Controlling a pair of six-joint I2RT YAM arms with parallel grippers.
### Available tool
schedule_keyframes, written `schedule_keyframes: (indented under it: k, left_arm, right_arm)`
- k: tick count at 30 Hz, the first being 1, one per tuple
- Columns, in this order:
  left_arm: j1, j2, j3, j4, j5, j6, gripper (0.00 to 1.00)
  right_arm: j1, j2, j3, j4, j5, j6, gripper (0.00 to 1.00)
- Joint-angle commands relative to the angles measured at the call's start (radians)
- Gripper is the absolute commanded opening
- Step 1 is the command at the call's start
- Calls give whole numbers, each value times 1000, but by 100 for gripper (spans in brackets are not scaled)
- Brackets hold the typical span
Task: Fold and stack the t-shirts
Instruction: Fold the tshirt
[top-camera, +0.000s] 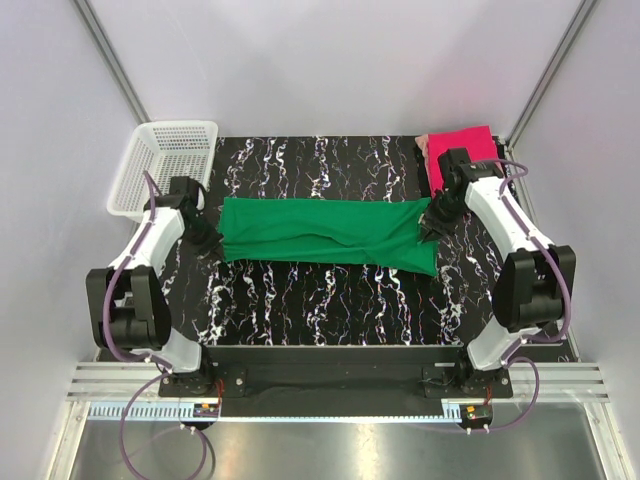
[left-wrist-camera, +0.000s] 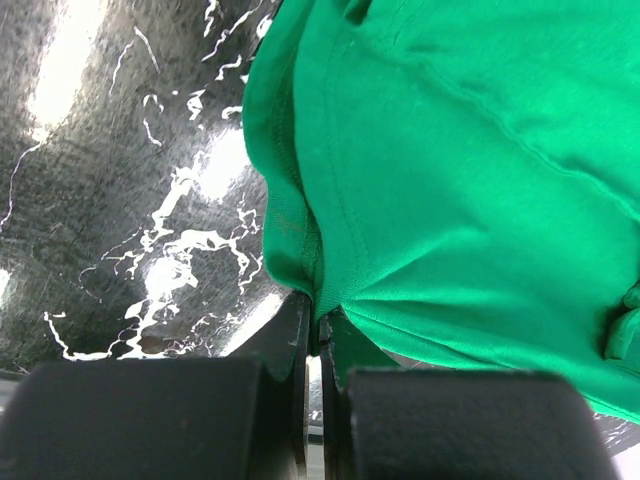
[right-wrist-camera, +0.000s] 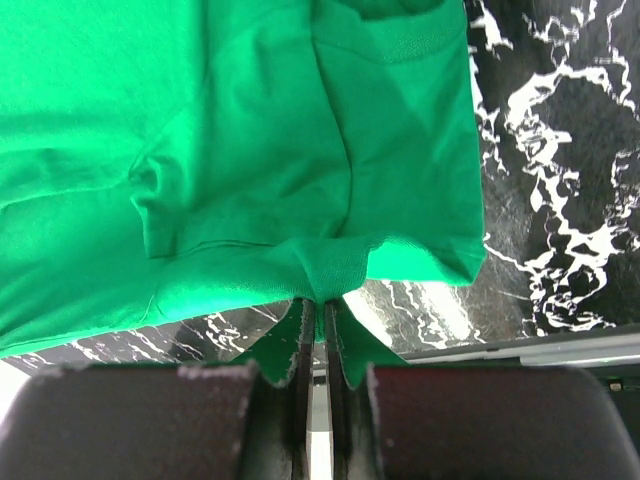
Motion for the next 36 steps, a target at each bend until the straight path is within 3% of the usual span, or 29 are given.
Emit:
schedule_keyframes:
  k: [1, 36]
  left_arm:
    - [10, 28, 66, 8, -9, 3, 0]
    - [12, 353, 350, 2, -37, 18, 0]
  right_arm:
    - [-12, 25, 70, -5, 15, -37, 0]
    - [-35, 287, 336, -36, 91, -64, 0]
